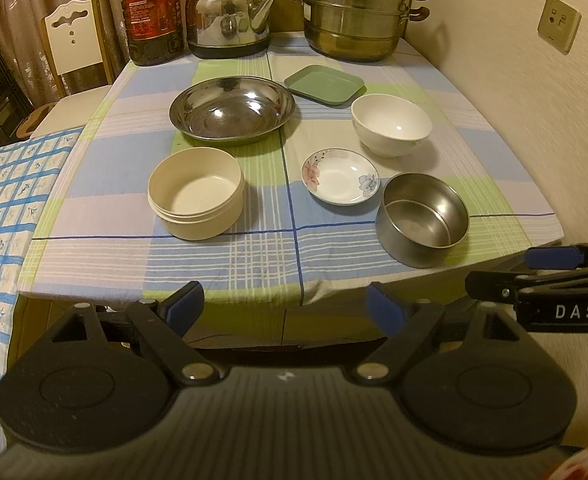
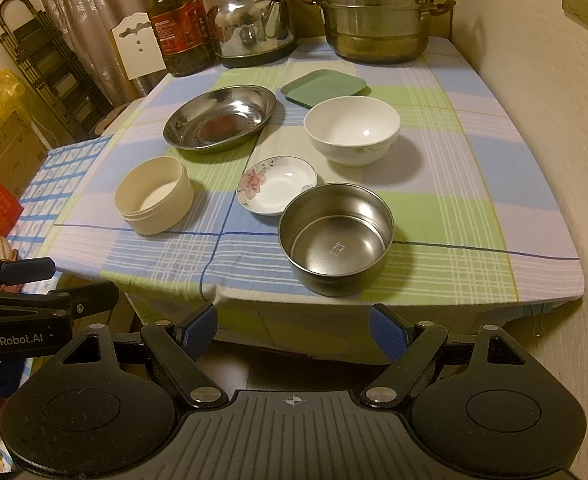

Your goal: Organize plates and bowls

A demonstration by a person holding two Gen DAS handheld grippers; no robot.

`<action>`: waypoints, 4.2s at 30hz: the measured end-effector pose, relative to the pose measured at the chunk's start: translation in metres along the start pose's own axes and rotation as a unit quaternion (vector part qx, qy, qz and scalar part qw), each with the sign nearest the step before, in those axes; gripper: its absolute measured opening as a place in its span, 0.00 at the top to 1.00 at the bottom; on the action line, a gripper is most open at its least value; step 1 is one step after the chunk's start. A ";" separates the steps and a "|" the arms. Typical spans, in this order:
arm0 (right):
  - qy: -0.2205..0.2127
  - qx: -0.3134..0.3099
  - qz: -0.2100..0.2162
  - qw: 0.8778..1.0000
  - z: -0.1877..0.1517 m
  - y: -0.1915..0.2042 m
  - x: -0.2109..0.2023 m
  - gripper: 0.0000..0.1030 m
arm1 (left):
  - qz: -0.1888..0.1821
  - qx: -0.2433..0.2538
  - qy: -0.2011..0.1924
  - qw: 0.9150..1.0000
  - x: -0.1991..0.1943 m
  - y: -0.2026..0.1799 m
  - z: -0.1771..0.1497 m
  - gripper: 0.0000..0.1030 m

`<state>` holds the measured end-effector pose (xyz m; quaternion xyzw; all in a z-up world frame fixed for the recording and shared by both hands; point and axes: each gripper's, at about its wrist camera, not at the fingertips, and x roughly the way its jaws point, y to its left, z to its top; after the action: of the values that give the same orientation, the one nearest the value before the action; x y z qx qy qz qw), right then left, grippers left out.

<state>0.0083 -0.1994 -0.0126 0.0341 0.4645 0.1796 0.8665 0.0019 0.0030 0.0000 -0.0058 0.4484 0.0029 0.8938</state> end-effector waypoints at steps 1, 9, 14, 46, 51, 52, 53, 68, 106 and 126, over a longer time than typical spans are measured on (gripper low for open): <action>0.000 0.000 0.000 1.000 0.000 0.000 0.000 0.20 | 0.000 0.000 0.000 1.000 0.000 0.000 0.000 0.16; 0.000 0.000 0.000 1.000 0.001 -0.002 0.000 0.20 | 0.000 0.000 0.000 1.000 0.000 0.000 -0.001 0.16; 0.000 0.000 0.000 1.000 0.002 -0.002 0.000 0.20 | 0.001 0.000 0.000 1.000 0.000 0.000 -0.001 0.16; -0.001 0.000 0.000 1.000 0.004 -0.003 0.000 0.20 | 0.001 0.001 0.000 1.000 -0.001 0.000 -0.001 0.16; -0.001 0.000 0.001 1.000 0.004 -0.004 0.001 0.20 | 0.001 0.001 0.000 1.000 -0.001 0.000 -0.001 0.16; -0.001 0.000 0.001 1.000 0.004 -0.003 0.002 0.20 | 0.002 0.001 0.000 1.000 -0.001 0.000 -0.001 0.16; -0.001 0.000 0.001 1.000 0.004 -0.004 0.003 0.20 | 0.002 0.001 0.000 1.000 0.000 0.000 0.000 0.16; -0.018 0.005 0.021 1.000 0.014 -0.025 -0.001 0.20 | 0.006 -0.003 -0.017 1.000 -0.003 -0.005 0.018 0.16; -0.099 0.162 -0.009 0.982 0.141 -0.137 0.074 0.20 | -0.049 0.042 -0.030 0.997 0.151 0.025 0.194 0.35; -0.097 0.145 0.023 0.984 0.254 -0.156 0.199 0.36 | -0.097 0.078 -0.020 0.992 0.295 0.033 0.296 0.71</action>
<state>0.3599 -0.2494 -0.0617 0.1870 0.3983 0.1257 0.8892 0.4154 0.0398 -0.0597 0.0206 0.4266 -0.1190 0.8963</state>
